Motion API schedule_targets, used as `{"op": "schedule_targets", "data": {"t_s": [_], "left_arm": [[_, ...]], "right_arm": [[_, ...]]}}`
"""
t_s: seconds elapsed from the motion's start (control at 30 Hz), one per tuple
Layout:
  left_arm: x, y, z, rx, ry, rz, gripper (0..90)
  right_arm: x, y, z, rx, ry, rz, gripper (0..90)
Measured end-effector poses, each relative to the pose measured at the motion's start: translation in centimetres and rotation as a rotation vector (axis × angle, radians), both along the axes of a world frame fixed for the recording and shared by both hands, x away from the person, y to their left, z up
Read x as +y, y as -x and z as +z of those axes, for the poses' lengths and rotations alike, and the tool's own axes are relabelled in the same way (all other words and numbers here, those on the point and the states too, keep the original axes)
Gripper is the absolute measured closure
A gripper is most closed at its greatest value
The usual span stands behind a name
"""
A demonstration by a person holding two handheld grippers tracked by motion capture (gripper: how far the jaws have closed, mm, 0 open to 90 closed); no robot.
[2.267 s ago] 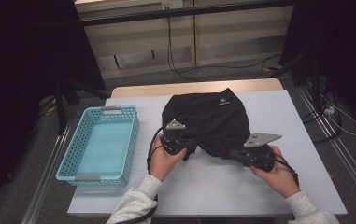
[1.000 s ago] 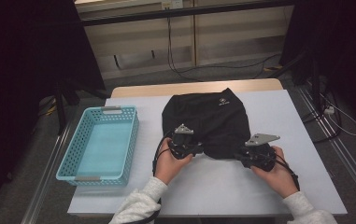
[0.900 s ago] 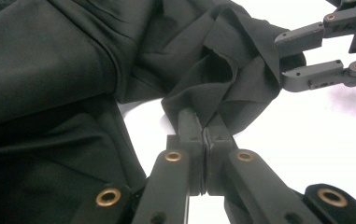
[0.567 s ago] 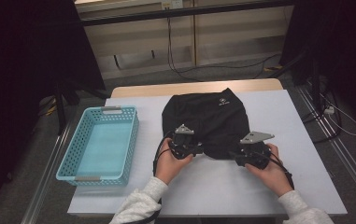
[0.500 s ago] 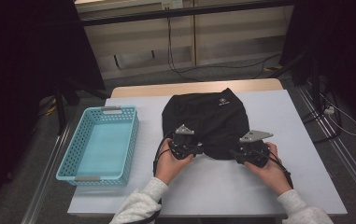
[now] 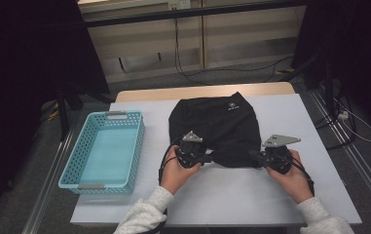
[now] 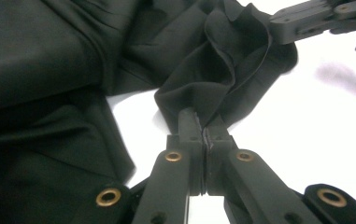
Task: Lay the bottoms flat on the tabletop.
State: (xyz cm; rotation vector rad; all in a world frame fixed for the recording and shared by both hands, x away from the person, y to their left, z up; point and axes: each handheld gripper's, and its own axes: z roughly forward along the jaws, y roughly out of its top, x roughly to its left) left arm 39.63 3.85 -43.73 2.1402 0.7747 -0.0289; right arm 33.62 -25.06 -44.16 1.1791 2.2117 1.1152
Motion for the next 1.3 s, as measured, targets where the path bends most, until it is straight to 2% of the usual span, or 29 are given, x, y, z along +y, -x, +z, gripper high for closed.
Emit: {"op": "schedule_targets", "data": {"t_s": [0.07, 0.2, 0.3, 0.43, 0.5, 0.53, 0.6, 0.7, 0.73, 0.83, 0.87, 0.97, 1.03, 1.1, 1.17, 1.2, 1.3], "left_arm": [[0.1, 0.4, 0.1, 0.005, 0.004, -0.007, 89.1], [0.3, 1.5, 0.5, 0.003, -0.003, -0.032, 89.1], [0.6, 2.5, 0.5, 0.004, -0.013, -0.047, 89.0], [0.7, 3.9, 0.2, 0.017, -0.026, -0.080, 88.9], [0.7, 4.9, 0.1, 0.020, -0.047, -0.101, 88.8], [0.7, 5.1, 0.0, 0.025, -0.047, -0.106, 88.8], [0.9, 5.6, -0.1, 0.028, -0.055, -0.115, 88.1], [1.1, 5.9, -0.1, 0.037, -0.063, -0.111, 83.2], [1.2, 5.9, 0.0, 0.038, -0.056, -0.105, 80.9], [1.5, 5.6, 0.6, 0.022, 0.004, -0.086, 68.7], [1.7, 5.5, 0.7, 0.018, 0.009, -0.086, 63.8], [2.1, 4.9, 0.9, 0.006, 0.035, -0.050, 51.9], [2.4, 4.4, 0.8, -0.001, 0.064, -0.026, 47.3], [2.6, 4.0, 0.7, -0.025, 0.059, -0.014, 41.1], [2.6, 3.5, 0.4, -0.033, 0.066, 0.001, 37.4], [2.6, 3.3, 0.2, -0.032, 0.063, 0.006, 36.7], [2.5, 2.8, -0.2, -0.032, 0.056, 0.029, 35.8]], "right_arm": [[-0.2, 0.8, 0.3, -0.005, -0.009, 0.013, 90.0], [0.0, 2.2, 0.5, -0.002, 0.009, 0.043, 90.0], [0.0, 3.5, 0.5, 0.012, 0.025, 0.074, 90.0], [-0.6, 5.1, 0.2, 0.039, 0.016, 0.099, 90.0], [-0.9, 5.8, 0.0, 0.048, 0.051, 0.109, 90.0], [-1.2, 6.2, 0.0, 0.050, 0.064, 0.103, 87.9], [-1.7, 6.5, 0.0, 0.051, 0.047, 0.086, 82.3], [-2.7, 6.3, 0.3, 0.037, 0.012, 0.015, 73.2], [-2.9, 6.0, 0.3, 0.038, -0.004, -0.013, 67.5], [-3.0, 5.3, -0.1, 0.052, -0.029, -0.069, 60.7], [-2.9, 4.9, -0.4, 0.066, -0.033, -0.094, 58.4], [-2.9, 4.0, -0.8, 0.080, -0.039, -0.121, 54.1], [-2.8, 3.4, -0.8, 0.085, -0.041, -0.138, 54.1], [-2.8, 3.0, -0.9, 0.099, -0.046, -0.155, 54.3], [-2.7, 2.7, -1.3, 0.128, -0.043, -0.159, 57.1], [-2.6, 2.6, -1.6, 0.145, -0.042, -0.155, 57.3], [-2.2, 2.5, -1.7, 0.136, -0.036, -0.111, 63.7]]}}
